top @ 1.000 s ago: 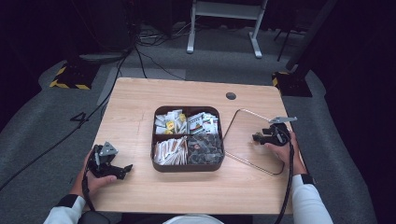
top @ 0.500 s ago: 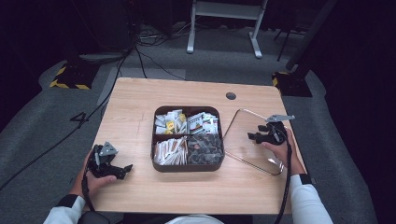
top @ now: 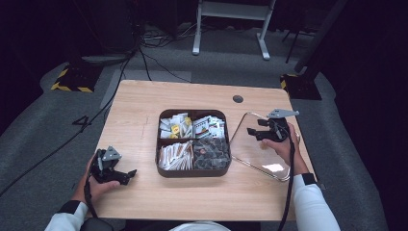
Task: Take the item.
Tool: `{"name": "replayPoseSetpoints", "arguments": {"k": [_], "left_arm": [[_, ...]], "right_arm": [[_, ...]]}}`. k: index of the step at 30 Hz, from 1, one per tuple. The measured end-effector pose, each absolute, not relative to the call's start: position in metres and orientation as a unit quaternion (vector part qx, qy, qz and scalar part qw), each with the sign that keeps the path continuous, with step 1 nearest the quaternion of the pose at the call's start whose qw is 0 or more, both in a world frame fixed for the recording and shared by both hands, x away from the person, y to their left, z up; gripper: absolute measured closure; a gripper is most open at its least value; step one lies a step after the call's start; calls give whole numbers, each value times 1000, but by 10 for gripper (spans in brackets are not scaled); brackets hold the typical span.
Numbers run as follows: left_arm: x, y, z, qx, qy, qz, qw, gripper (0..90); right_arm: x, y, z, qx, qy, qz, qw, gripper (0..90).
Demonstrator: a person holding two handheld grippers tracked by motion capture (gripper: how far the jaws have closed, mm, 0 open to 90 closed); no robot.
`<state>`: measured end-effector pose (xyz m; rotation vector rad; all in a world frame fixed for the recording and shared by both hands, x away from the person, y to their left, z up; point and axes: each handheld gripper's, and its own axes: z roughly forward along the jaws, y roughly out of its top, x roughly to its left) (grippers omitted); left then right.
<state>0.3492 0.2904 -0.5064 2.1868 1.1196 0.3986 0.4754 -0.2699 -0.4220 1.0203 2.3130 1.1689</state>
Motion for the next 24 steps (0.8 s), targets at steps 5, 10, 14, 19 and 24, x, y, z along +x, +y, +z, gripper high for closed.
{"name": "replayPoseSetpoints", "arguments": {"k": [5, 10, 14, 19, 24], "left_arm": [[349, 290, -506, 832, 426, 152, 320, 5], [349, 290, -506, 832, 427, 152, 320, 5], [348, 290, -507, 831, 428, 154, 321, 5], [348, 290, -507, 831, 428, 154, 321, 5], [348, 290, -507, 831, 429, 153, 321, 5]], "right_arm": [[480, -250, -412, 344, 822, 419, 178, 348], [485, -221, -403, 324, 824, 432, 168, 362], [490, -187, -403, 305, 838, 423, 159, 371], [496, -164, -405, 298, 847, 414, 147, 375], [504, -140, -412, 298, 855, 402, 136, 408]]}}
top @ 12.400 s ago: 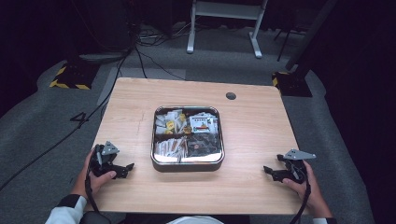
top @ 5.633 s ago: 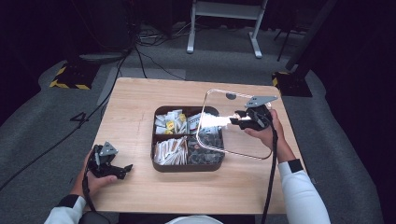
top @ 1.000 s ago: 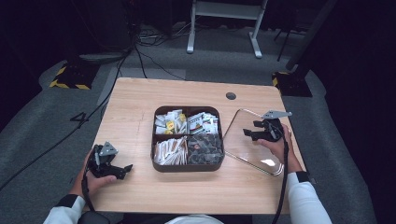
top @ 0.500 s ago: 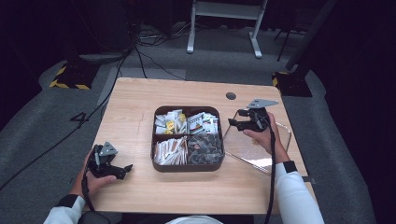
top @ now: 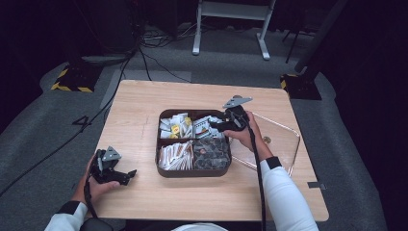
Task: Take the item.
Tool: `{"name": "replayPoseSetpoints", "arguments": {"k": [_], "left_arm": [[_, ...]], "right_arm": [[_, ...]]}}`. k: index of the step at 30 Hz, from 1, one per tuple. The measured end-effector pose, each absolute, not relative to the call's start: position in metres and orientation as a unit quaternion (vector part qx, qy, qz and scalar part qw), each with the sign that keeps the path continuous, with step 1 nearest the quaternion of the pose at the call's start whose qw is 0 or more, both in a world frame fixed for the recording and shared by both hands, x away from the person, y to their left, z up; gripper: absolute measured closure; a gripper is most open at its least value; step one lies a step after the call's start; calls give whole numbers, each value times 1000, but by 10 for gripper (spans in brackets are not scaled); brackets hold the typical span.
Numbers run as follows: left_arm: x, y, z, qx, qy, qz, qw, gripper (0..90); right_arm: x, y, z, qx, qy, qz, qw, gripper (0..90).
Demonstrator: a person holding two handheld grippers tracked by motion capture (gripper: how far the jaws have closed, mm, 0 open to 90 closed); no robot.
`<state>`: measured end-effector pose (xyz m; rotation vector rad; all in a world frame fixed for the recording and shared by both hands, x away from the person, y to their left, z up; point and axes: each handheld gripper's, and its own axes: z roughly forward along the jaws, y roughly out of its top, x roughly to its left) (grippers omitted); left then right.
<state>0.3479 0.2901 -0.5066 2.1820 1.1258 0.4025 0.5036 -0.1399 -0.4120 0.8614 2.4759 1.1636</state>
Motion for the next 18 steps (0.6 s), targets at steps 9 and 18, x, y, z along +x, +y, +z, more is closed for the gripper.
{"name": "replayPoseSetpoints", "arguments": {"k": [9, 18], "left_arm": [[348, 290, -507, 831, 428, 153, 321, 5], [348, 290, -507, 831, 429, 153, 321, 5]], "right_arm": [[515, -111, -428, 296, 869, 376, 122, 412], [526, -100, -445, 315, 876, 348, 109, 378]]}}
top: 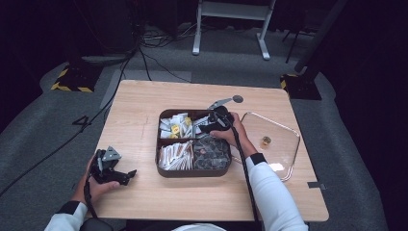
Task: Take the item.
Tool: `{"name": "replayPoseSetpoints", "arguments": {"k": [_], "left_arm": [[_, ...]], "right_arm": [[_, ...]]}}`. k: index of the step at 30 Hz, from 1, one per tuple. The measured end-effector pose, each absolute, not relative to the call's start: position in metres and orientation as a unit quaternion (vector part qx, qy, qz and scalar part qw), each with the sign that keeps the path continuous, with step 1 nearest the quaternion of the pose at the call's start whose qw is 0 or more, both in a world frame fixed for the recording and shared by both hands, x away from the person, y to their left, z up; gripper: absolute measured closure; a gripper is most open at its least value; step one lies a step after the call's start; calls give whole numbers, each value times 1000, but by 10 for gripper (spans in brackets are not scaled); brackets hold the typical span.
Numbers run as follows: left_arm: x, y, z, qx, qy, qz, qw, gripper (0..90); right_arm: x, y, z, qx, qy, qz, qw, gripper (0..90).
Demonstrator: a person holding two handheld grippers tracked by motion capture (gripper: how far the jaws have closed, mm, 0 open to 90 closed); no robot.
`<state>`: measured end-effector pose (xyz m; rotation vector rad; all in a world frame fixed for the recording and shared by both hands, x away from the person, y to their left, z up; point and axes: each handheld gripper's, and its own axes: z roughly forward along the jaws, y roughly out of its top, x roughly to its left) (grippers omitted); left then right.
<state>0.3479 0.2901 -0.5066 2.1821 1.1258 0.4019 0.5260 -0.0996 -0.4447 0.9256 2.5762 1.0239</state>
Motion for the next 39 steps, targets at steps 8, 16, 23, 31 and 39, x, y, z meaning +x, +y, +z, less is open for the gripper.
{"name": "replayPoseSetpoints", "arguments": {"k": [8, 16, 23, 31, 39], "left_arm": [[348, 290, -507, 831, 428, 153, 321, 5], [348, 290, -507, 831, 428, 153, 321, 5], [348, 290, -507, 831, 429, 153, 321, 5], [348, 290, -507, 831, 428, 153, 321, 5], [348, 290, -507, 831, 428, 153, 321, 5]], "right_arm": [[523, -86, -437, 298, 878, 363, 90, 429], [525, -72, -441, 295, 889, 335, 100, 615], [522, -72, -440, 289, 894, 323, 111, 820], [512, -79, -426, 282, 885, 350, 122, 871], [503, -91, -408, 274, 873, 380, 134, 885]]}}
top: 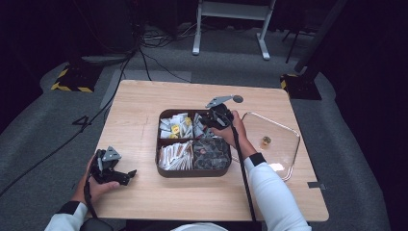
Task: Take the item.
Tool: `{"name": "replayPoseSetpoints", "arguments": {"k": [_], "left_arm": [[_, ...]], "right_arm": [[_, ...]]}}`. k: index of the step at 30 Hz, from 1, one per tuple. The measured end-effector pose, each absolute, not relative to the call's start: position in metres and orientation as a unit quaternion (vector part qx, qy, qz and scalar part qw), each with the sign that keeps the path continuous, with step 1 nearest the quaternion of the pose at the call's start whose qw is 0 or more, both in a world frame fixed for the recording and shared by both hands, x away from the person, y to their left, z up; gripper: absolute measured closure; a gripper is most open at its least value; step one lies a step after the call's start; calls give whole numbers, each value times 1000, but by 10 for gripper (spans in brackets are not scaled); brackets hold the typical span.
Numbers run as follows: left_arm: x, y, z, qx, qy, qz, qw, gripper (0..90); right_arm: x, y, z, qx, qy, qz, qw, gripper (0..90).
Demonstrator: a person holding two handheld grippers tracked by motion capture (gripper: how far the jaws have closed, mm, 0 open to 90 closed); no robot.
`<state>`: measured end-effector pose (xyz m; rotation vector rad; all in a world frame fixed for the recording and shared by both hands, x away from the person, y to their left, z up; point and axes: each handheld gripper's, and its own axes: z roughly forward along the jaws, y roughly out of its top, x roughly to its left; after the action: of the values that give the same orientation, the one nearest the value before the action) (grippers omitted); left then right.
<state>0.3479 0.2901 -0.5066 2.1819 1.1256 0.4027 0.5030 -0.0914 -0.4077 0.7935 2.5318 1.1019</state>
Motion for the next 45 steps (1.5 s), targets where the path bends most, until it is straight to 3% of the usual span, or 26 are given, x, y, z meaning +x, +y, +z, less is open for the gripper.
{"name": "replayPoseSetpoints", "arguments": {"k": [20, 45], "left_arm": [[348, 290, -507, 830, 429, 153, 321, 5], [348, 289, -506, 829, 431, 155, 319, 5]], "right_arm": [[484, -132, -382, 271, 845, 436, 153, 887], [444, -177, -373, 251, 830, 474, 150, 888]]}}
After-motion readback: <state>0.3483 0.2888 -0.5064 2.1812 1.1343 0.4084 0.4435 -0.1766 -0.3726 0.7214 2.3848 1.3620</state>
